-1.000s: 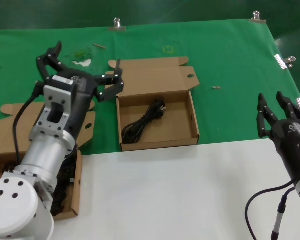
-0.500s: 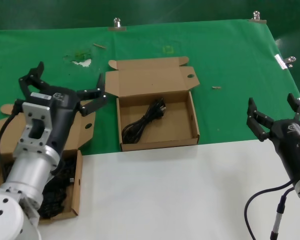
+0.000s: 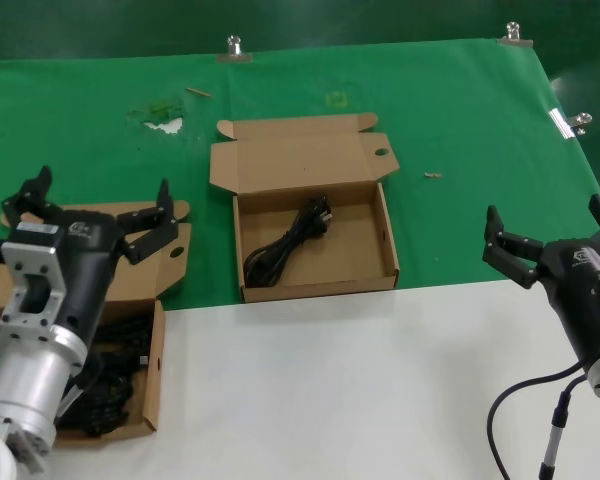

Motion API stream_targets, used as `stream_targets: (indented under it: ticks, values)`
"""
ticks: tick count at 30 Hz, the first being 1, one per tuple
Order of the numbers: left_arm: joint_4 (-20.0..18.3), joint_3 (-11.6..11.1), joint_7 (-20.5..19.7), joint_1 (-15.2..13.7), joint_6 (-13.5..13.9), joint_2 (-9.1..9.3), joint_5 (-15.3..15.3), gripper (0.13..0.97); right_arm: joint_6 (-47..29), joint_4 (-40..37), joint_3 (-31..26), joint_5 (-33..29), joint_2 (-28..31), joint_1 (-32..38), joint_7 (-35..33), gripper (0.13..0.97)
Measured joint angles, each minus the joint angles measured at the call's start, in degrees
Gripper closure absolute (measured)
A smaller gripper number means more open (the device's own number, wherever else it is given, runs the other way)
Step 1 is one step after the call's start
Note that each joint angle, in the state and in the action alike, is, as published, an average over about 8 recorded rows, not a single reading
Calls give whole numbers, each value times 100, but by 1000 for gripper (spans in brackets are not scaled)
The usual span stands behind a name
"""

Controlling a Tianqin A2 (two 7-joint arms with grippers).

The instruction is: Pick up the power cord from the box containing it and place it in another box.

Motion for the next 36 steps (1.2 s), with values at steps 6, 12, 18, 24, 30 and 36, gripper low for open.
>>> stream_targets:
  ticks: [6, 12, 18, 24, 30, 36]
  values:
    - [-31, -228, -127, 217, 64, 9, 37, 132, -3, -7, -6, -5, -5, 4, 5, 245]
    - [-62, -457, -254, 434, 129, 19, 74, 132, -6, -14, -12, -10, -10, 8, 10, 176]
    - [-92, -675, -376, 643, 191, 28, 109, 132, -9, -21, -17, -15, -15, 12, 15, 141]
    - [-106, -780, -435, 743, 220, 32, 125, 132, -10, -24, -20, -17, -17, 14, 17, 129]
    - [-107, -787, -439, 749, 222, 32, 127, 132, -10, -24, -20, -18, -18, 14, 18, 129]
    - [-107, -787, -439, 749, 222, 32, 127, 132, -10, -24, -20, -18, -18, 14, 18, 129]
